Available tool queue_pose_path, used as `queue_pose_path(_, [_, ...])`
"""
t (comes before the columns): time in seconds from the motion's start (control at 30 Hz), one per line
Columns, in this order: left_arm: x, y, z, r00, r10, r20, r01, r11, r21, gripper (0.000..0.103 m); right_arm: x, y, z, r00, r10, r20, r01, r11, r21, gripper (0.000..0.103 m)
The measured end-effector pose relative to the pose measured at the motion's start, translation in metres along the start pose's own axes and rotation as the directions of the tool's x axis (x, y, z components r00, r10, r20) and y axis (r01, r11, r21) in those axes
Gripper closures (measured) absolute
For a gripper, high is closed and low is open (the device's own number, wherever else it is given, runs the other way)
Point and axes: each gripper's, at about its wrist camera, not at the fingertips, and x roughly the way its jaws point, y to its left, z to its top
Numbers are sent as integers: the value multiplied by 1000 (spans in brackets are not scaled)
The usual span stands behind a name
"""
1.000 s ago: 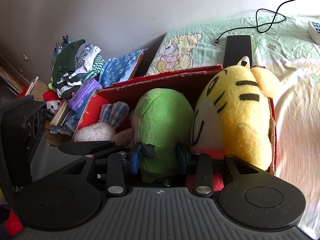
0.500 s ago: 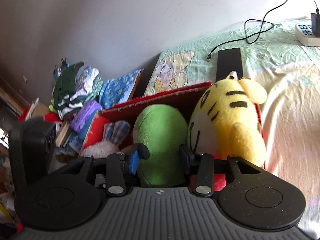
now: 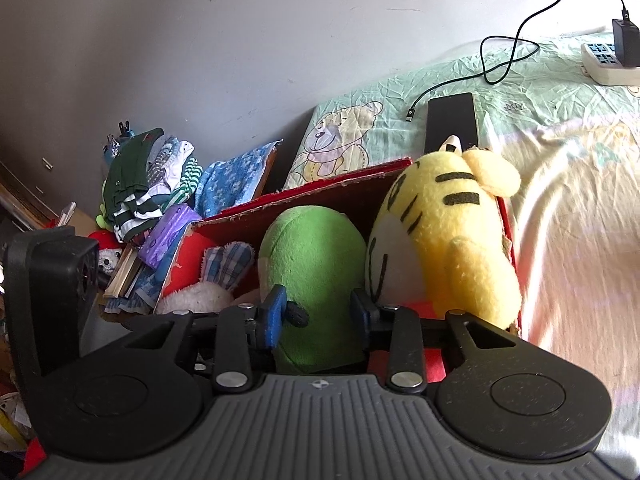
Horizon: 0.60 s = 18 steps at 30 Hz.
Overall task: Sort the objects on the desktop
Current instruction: 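Lower the green plush into the box beside the yellow tiger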
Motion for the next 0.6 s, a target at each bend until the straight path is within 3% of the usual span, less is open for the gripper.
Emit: queue_pose_path(0.6, [-11, -10, -6, 999, 48, 25, -49, 999, 10, 25, -7, -1, -7, 1000, 6, 15, -6, 1000, -18, 65])
